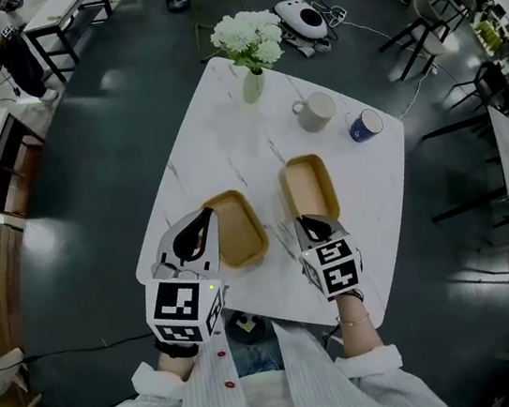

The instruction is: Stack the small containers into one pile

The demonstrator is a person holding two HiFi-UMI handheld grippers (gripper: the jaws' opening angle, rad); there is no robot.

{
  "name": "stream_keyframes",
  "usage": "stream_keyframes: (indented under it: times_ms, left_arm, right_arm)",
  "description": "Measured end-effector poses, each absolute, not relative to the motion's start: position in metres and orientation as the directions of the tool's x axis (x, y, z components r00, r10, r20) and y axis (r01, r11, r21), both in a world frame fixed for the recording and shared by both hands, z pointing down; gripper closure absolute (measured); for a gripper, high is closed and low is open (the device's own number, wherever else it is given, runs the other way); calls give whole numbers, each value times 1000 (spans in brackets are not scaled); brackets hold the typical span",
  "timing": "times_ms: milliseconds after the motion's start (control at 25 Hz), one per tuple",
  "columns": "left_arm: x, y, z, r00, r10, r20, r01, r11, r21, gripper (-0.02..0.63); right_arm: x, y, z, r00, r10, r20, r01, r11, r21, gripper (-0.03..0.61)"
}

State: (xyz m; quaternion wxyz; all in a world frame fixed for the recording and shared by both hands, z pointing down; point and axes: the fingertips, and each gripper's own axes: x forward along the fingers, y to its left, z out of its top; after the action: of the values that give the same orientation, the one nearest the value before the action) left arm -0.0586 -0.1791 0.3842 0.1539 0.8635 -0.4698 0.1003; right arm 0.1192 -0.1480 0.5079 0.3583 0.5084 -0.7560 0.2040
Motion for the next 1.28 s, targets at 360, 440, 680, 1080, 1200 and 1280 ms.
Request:
stream_keyframes:
  times_ms: [360,440,680,1080,1200,1280]
  left_arm:
    - [-110,-178,385,563,-763,317,-824,-544,154,594]
    - [-115,-180,386,571,-758,316,-819,-553,156,594]
    - [-124,-182,390,595,-745,301,-803,-571,173,594]
    - [-136,-185,397,605,-737,301,-796,-574,195,594]
    - [-138,-185,400,606,-735,304,-795,-573,198,594]
    - [-141,-185,402,606,-734,307,-795,-572,200,594]
  right_arm:
    - [23,-134,482,-289,-652,701,-901,433,32,554]
    - [6,-130,481,-300,-653,695,-898,439,24,554]
    - [-29,-122,484,-319,-638,701,-885,465,21,554]
    - [-49,-110,506,-300,-596,745,-872,488,39,554]
    - [-53,-106,513,-295,-584,756,-868,494,43,554]
    - [-55,-104,516,-289,-580,762,-867,497,49,554]
